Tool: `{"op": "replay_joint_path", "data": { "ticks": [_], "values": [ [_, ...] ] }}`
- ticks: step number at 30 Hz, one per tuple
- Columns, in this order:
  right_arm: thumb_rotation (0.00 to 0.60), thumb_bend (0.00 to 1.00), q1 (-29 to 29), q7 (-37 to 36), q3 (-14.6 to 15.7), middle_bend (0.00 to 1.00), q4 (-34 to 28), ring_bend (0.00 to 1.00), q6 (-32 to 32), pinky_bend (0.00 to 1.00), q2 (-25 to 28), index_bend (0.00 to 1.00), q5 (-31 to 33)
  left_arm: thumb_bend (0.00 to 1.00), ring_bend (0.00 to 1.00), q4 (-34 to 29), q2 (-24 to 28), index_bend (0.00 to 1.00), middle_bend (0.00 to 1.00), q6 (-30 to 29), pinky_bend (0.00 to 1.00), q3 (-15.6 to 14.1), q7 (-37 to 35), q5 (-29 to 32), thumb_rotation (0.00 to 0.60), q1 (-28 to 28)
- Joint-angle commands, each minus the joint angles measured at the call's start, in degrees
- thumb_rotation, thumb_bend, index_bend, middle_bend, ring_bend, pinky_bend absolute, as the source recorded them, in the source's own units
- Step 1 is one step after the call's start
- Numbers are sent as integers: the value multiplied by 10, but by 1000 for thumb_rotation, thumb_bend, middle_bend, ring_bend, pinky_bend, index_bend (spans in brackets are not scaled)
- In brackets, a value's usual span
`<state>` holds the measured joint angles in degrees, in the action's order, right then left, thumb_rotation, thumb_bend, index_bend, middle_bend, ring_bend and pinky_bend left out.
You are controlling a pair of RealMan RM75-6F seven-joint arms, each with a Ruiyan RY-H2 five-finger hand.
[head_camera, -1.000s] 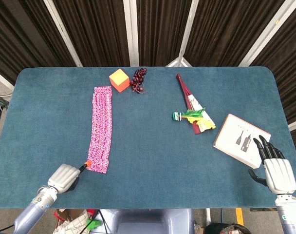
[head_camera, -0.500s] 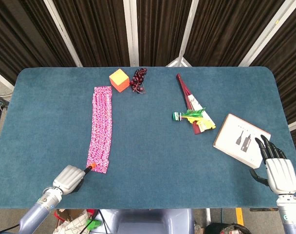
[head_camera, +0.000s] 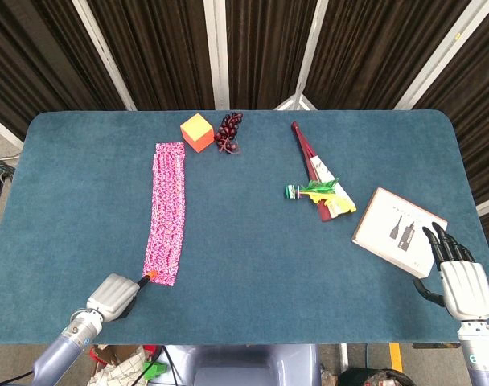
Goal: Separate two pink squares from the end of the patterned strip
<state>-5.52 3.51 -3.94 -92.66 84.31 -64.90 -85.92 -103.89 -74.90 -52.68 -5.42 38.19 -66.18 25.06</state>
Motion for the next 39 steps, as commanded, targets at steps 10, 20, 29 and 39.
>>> {"op": "replay_joint_path", "data": {
  "ticks": [10, 20, 29, 39],
  "values": [
    [600, 270, 0, -2, 0, 0, -1, 143, 1, 249, 1, 0, -3, 932, 759, -3, 16, 84, 873, -15, 727, -16, 6, 26, 600, -2],
    [600, 270, 0, -1, 1, 0, -2, 143, 0, 249, 1, 0, -3, 932, 758, 0, 45, 84, 873, -26, 727, -37, -7, 21, 600, -11],
    [600, 269, 0, -1, 2, 0, -2, 143, 0, 249, 0, 0, -4, 932, 759, 10, 77, 84, 873, -54, 727, -48, -30, 12, 600, -29],
    [600, 270, -1, 3, 3, 0, -4, 143, -3, 249, -1, 0, -5, 932, 759, 36, 109, 84, 873, -67, 727, -57, -59, 9, 600, -45]
  ]
}}
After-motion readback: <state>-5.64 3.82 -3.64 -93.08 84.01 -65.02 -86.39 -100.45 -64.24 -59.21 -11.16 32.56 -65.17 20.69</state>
